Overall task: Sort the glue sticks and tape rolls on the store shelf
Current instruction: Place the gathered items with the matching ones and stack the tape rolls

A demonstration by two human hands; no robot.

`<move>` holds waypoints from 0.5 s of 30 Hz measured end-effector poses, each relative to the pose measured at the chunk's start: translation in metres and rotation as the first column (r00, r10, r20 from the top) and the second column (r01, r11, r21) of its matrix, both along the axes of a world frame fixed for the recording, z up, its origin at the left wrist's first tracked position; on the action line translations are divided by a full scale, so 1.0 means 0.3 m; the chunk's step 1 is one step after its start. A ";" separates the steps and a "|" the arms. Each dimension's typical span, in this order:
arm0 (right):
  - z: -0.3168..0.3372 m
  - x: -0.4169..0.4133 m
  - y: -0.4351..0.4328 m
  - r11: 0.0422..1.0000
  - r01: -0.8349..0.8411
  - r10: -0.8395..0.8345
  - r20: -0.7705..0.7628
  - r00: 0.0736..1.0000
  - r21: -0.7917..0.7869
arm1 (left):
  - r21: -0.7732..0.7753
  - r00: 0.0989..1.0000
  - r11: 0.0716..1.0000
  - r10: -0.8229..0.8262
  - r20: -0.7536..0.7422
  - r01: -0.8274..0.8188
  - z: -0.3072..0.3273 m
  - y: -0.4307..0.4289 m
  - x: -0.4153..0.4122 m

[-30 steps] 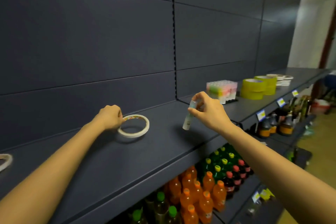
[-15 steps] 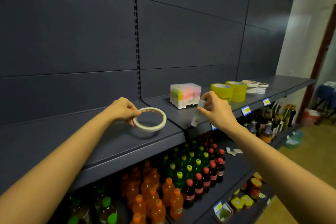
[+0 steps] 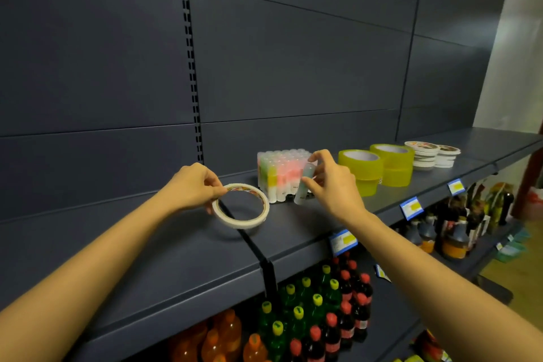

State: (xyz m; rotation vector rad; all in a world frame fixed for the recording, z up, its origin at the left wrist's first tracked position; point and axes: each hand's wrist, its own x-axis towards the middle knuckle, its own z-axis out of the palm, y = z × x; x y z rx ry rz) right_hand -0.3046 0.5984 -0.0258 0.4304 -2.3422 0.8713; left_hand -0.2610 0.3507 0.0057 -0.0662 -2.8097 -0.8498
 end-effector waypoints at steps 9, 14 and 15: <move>-0.028 -0.210 -0.035 0.992 -0.110 0.110 0.002 0.994 0.066 | -0.055 0.995 0.995 0.074 -0.068 -0.078 0.044 0.038 -0.093; 0.006 -0.270 -0.016 0.965 -0.080 0.104 -0.085 0.991 0.250 | -0.104 0.986 0.986 0.120 -0.112 -0.132 0.081 0.071 -0.109; 0.019 -0.277 -0.007 0.957 -0.083 0.113 -0.096 0.989 0.279 | -0.116 0.984 0.982 0.133 -0.121 -0.147 0.091 0.082 -0.111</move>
